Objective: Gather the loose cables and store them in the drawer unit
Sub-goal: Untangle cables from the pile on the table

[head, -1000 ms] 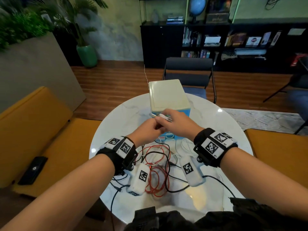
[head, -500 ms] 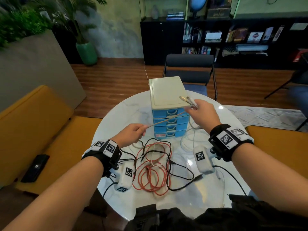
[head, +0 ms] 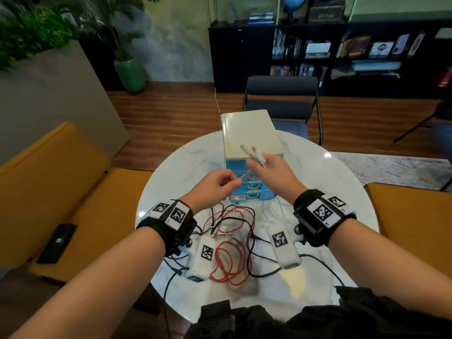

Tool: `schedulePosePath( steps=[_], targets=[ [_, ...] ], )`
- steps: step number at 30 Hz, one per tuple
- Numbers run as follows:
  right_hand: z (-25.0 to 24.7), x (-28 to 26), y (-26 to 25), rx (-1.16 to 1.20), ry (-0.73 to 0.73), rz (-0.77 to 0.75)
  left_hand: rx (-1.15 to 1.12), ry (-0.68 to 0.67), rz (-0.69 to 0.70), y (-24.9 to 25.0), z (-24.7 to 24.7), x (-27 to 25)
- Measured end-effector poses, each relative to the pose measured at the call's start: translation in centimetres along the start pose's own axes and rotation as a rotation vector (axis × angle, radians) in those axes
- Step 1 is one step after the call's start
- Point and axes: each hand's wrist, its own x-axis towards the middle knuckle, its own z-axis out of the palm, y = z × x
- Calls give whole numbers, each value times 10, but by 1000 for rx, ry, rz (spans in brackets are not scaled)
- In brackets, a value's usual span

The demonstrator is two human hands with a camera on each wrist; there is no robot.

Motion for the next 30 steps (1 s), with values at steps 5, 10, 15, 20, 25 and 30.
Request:
schedulePosePath(
  steps=[5,10,15,20,25,30],
  targets=[
    [7,-8,1,-5,-255,42,-54,-30,45,4,4,2],
    [4,-3,7,-267,-321,16,54,-131,15,-5,2,-1],
    [-15,4,-1,-132,-42,0,233,-106,-31,-36,-5,-2],
    [-34,9,0,-60,253,18,304,-73,-86,-56,-10,-10],
    [-21,3,0,35,379,5,425,-145,-84,-60,-7,-2],
    [-22,0,-7,138,468,-39,507,-210,-88,-68,-11,3]
  ],
)
